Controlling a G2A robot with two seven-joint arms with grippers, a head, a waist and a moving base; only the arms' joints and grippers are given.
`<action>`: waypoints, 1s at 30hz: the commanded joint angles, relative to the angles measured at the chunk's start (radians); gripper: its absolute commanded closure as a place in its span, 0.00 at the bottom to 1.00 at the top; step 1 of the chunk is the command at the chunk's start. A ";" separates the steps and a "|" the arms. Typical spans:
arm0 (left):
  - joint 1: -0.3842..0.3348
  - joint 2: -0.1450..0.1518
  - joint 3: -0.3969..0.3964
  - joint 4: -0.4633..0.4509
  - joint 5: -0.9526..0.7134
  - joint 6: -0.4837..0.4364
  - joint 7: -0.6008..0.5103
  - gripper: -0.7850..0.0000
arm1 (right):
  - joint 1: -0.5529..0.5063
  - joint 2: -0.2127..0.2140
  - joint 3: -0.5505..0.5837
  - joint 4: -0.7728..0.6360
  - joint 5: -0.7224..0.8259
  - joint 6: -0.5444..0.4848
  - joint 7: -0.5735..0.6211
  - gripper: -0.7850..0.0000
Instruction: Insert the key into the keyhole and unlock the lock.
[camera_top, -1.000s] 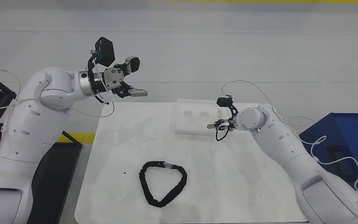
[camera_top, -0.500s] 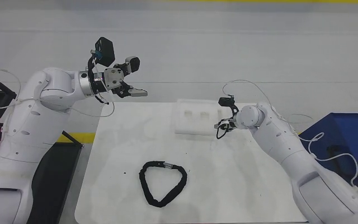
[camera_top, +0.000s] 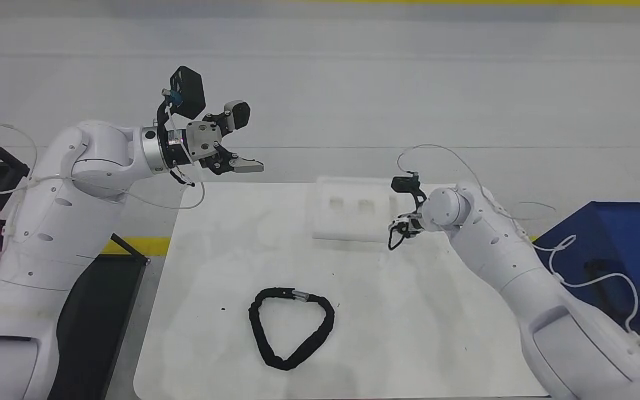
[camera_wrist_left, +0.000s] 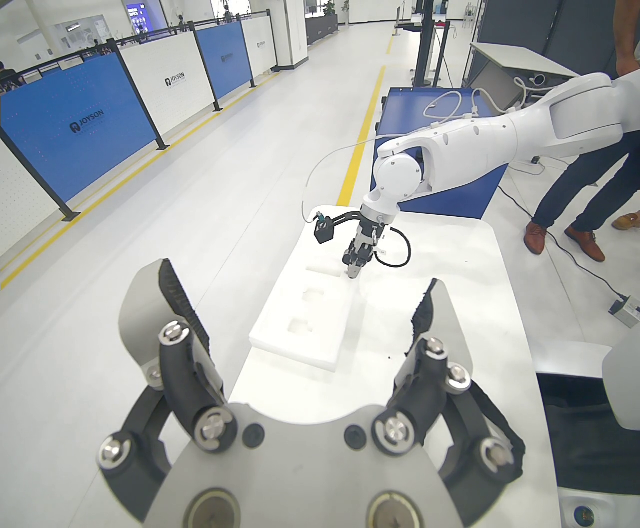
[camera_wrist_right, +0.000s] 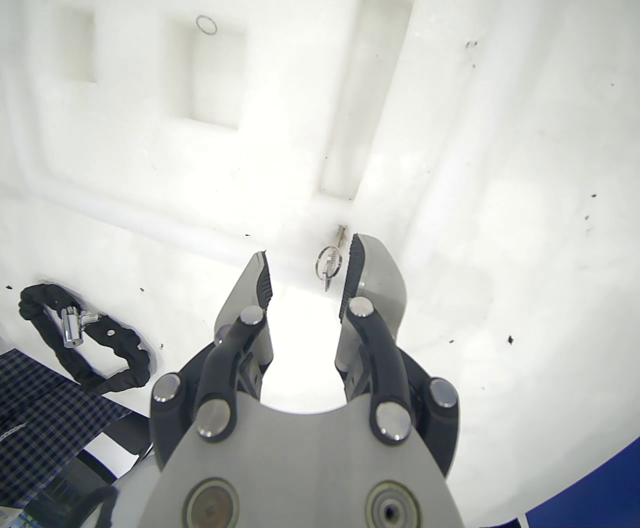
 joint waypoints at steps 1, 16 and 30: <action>0.000 0.000 0.000 0.000 0.000 0.000 0.000 0.00 | -0.003 -0.001 0.003 0.002 -0.001 0.001 -0.003 0.61; 0.000 0.000 0.000 0.000 0.000 0.000 0.000 0.00 | -0.003 -0.022 0.003 0.023 -0.029 0.022 -0.008 0.82; 0.000 0.000 0.000 0.000 0.000 0.000 0.000 0.00 | 0.013 -0.047 0.000 0.060 -0.049 0.037 -0.008 1.00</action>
